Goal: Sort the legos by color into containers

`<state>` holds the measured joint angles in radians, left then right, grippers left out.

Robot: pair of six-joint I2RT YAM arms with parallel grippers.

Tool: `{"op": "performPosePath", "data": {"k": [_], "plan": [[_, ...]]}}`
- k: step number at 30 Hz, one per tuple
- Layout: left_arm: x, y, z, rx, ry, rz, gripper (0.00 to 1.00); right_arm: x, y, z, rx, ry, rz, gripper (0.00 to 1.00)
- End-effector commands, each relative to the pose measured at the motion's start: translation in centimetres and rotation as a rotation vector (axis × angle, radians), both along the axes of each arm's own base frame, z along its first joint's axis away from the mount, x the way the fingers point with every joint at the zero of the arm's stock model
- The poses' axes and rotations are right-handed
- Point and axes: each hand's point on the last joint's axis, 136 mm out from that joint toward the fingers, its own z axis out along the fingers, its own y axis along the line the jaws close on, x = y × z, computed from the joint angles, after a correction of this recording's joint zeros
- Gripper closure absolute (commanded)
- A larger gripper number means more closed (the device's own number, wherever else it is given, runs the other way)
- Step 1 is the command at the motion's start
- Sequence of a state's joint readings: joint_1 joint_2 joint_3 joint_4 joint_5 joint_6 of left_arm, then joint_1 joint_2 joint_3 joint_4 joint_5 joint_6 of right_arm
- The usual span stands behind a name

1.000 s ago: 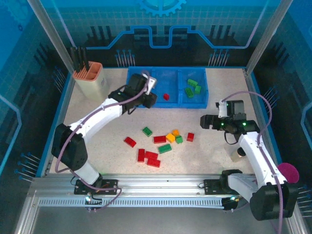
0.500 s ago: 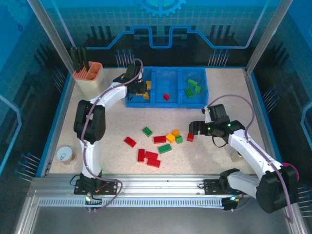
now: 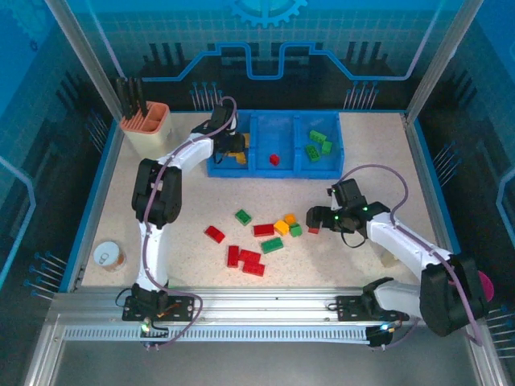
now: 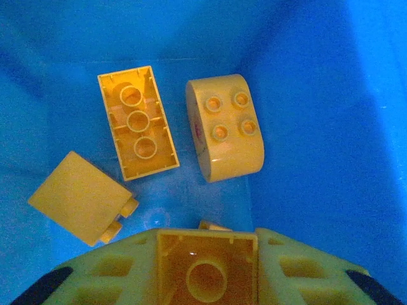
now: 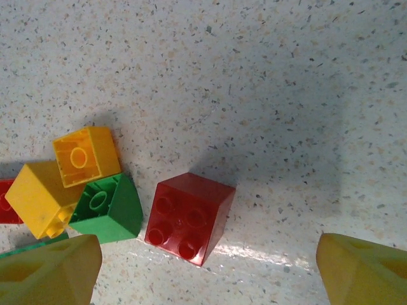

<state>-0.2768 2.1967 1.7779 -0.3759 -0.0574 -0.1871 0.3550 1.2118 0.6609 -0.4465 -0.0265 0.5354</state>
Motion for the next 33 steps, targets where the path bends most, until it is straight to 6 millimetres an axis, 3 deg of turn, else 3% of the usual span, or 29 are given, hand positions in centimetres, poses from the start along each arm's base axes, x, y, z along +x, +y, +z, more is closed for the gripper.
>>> {"op": "performPosePath", "data": {"k": [1, 5, 8, 14, 19, 26, 29, 31, 33], "plan": [[0.5, -0.2, 0.5, -0.039, -0.014, 0.007, 0.61, 0.5, 0.9, -0.4, 0.032, -0.006, -0.005, 0.12], [0.4, -0.2, 1.3, -0.047, -0.034, 0.005, 0.50, 1.0, 1.0, -0.9, 0.024, -0.001, -0.003, 0.12], [0.3, -0.3, 2.4, -0.062, -0.071, 0.001, 0.48, 1.3, 1.2, -1.2, 0.017, 0.008, 0.004, 0.14], [-0.1, -0.1, 6.5, -0.071, -0.144, -0.006, 0.45, 1.6, 1.3, -2.1, 0.001, 0.025, 0.012, 0.18], [-1.5, 0.0, 10.7, -0.098, -0.216, -0.006, 0.43, 1.6, 1.1, -2.9, -0.019, 0.038, 0.017, 0.25], [-5.1, 0.1, 17.6, -0.183, -0.346, -0.044, 0.43, 1.9, 1.5, -3.6, -0.028, 0.048, 0.050, 0.51], [-7.5, 0.5, 19.5, -0.212, -0.369, -0.045, 0.42, 2.1, 1.5, -3.6, -0.038, 0.054, 0.060, 0.63], [-9.3, 0.8, 20.3, -0.234, -0.375, -0.045, 0.41, 2.2, 1.4, -2.9, -0.052, 0.052, 0.074, 0.66], [-11.7, 0.6, 21.6, -0.265, -0.417, -0.099, 0.40, 2.8, 1.4, -0.8, -0.070, 0.017, 0.101, 0.68]]}}
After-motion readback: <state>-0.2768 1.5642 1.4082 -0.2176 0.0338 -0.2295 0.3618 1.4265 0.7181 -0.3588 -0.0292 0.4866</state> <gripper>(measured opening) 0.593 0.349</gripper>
